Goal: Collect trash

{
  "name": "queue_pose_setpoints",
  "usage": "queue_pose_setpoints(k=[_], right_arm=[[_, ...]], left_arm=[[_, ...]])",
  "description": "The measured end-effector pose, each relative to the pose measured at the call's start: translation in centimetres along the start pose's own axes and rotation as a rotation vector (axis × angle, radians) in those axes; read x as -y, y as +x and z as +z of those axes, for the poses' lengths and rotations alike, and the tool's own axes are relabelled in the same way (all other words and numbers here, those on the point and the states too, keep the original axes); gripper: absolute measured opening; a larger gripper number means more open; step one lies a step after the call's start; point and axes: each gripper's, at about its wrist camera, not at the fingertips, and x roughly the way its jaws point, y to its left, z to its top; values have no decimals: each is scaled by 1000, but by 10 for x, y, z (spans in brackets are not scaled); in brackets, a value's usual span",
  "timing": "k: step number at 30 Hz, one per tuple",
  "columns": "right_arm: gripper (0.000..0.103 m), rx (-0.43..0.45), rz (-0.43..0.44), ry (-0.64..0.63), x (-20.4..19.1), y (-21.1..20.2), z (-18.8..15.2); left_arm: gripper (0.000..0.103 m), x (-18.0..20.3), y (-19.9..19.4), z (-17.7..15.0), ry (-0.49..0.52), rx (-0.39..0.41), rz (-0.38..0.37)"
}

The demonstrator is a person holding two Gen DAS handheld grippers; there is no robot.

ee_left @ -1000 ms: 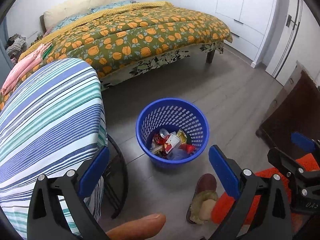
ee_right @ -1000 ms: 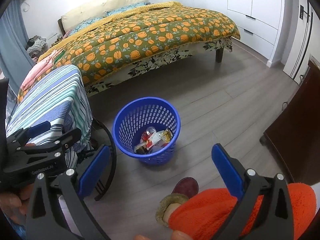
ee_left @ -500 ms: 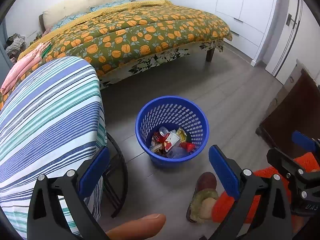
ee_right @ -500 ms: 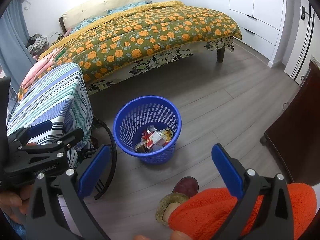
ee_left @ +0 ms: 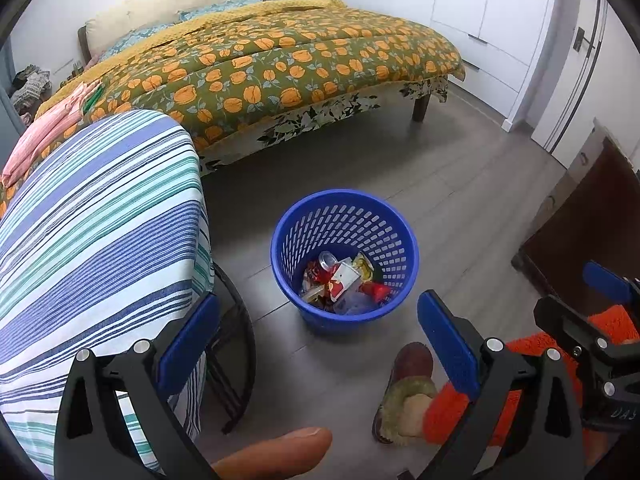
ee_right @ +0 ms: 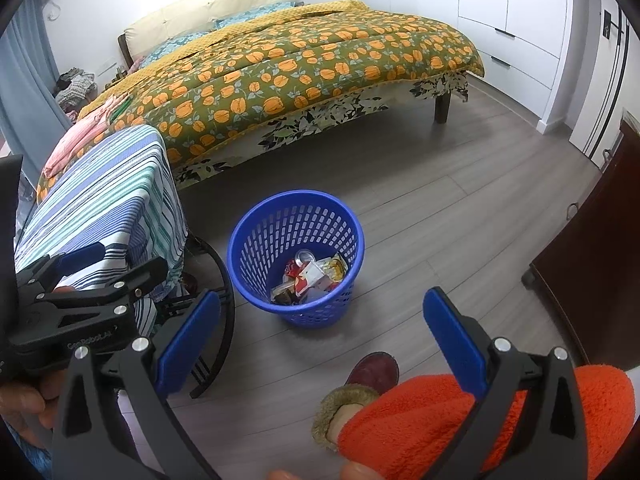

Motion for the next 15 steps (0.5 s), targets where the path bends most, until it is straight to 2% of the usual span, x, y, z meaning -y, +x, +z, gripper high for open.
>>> queue_pose_setpoints(k=[15], right_arm=[[98, -1, 0, 1, -2, -1, -1]], left_arm=[[98, -1, 0, 0, 0, -1, 1]])
